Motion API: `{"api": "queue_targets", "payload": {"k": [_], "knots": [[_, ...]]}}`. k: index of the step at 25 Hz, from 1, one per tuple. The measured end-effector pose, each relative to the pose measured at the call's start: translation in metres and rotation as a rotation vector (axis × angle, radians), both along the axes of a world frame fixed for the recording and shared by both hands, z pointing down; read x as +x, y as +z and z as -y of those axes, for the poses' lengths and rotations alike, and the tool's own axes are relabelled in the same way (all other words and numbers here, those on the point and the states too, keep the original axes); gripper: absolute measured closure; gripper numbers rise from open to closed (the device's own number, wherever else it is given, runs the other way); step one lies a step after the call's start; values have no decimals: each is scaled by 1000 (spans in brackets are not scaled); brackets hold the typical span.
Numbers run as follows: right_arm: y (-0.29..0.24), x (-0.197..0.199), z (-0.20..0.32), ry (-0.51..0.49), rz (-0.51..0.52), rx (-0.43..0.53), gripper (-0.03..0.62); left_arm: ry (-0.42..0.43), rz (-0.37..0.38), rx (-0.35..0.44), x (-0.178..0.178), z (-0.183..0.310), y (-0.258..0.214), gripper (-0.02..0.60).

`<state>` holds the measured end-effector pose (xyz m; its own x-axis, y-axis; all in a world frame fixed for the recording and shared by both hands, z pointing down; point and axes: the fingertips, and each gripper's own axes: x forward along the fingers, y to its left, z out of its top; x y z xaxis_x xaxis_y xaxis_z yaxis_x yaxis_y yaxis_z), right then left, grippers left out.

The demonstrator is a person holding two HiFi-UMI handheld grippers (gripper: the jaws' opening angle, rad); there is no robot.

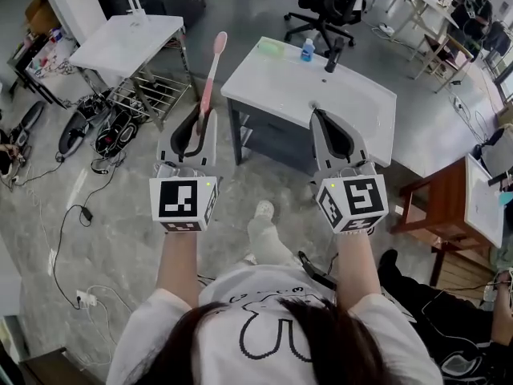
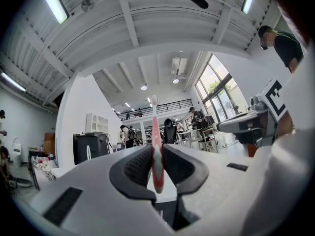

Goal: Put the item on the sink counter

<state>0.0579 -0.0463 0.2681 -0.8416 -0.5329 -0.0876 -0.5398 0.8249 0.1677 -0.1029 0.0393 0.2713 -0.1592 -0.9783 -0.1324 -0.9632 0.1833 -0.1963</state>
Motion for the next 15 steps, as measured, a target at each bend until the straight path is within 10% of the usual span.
{"api": "queue_targets", "payload": {"k": [15], "knots": [[23, -77, 113, 45, 13, -47, 565, 45, 6, -35, -81, 119, 17, 509]]}}
